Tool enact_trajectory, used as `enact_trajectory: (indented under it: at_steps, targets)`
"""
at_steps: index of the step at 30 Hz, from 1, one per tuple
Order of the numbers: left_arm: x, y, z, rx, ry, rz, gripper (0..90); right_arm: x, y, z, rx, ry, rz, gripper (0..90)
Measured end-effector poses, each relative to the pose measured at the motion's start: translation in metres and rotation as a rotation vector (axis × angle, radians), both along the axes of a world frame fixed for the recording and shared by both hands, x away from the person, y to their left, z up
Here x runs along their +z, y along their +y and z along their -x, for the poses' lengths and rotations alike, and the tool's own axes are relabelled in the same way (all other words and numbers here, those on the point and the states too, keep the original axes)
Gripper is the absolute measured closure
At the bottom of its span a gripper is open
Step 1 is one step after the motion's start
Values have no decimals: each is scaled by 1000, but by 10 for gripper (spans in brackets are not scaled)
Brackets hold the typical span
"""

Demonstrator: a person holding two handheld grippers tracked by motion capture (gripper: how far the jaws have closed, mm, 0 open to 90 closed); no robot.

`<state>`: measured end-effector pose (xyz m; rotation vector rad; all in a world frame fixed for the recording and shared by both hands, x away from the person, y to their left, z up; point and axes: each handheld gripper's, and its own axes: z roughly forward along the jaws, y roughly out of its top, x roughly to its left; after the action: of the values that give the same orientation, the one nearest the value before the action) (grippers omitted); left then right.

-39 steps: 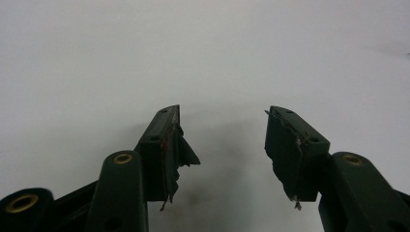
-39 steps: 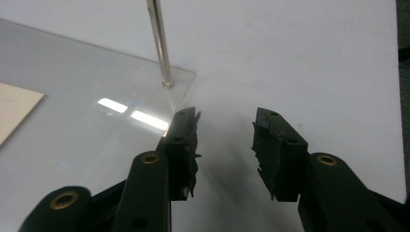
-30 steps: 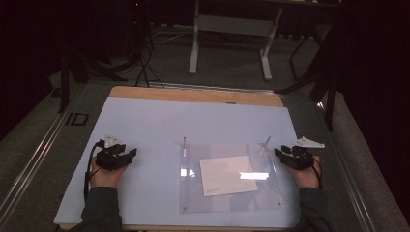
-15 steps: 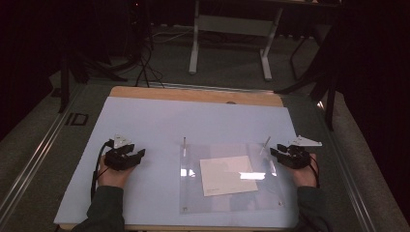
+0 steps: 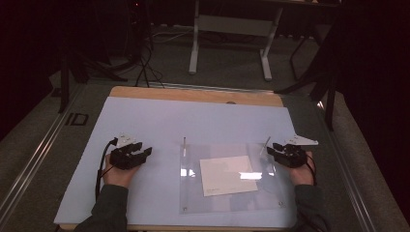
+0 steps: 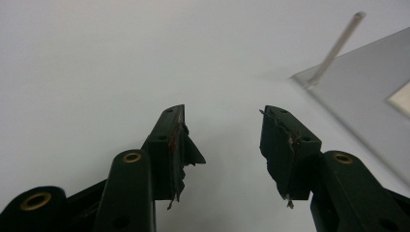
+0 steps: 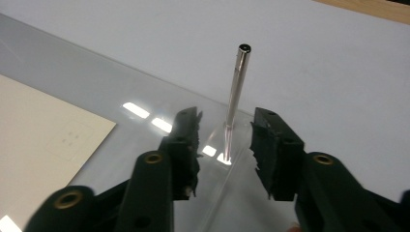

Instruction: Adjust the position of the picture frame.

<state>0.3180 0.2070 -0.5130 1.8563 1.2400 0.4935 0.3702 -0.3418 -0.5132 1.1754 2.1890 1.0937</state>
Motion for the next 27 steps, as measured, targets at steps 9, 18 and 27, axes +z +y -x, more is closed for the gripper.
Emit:
enact_trajectory:
  at_steps: [9,18,27]
  targets:
    - [5,-24,-9,-60,-17,-18,511,-2,0,-12,-23,-6,-24,674]
    - [3,-43,-16,-102,-36,-28,507,-5,6,-24,-5,2,-28,682]
    - [5,-60,-24,-137,-49,-38,508,-5,11,-33,-4,5,-25,704]
